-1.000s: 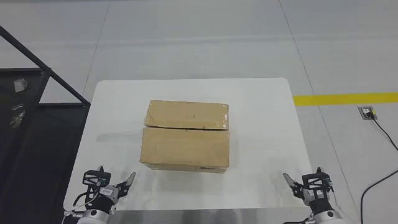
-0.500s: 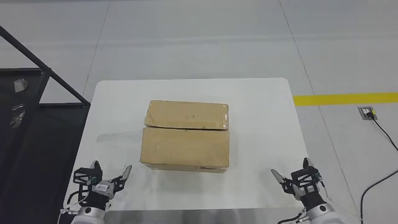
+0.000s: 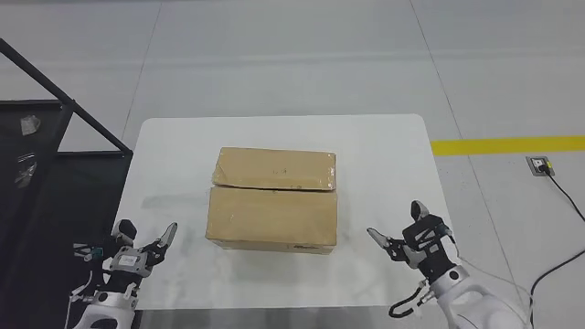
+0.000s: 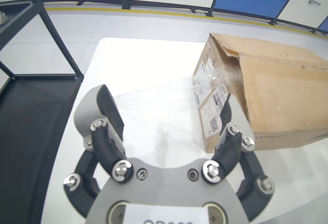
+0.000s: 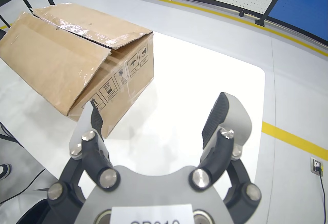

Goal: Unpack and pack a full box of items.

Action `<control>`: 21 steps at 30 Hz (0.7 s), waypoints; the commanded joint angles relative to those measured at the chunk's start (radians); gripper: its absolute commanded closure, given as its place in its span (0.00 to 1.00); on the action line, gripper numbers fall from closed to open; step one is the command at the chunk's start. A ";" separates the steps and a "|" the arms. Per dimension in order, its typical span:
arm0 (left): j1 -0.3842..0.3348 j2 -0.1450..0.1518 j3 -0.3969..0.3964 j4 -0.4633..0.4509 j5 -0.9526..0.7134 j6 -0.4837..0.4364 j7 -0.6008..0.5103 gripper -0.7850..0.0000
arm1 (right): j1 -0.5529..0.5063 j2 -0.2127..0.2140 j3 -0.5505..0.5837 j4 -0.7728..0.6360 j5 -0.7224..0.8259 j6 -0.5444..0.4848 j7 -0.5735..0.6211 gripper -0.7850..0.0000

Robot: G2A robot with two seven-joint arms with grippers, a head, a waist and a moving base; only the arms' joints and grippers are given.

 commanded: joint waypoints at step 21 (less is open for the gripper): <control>-0.175 0.012 -0.034 0.125 -0.409 -0.328 -0.210 0.00 | 0.313 -0.006 -0.101 0.260 0.853 -0.358 0.273 0.00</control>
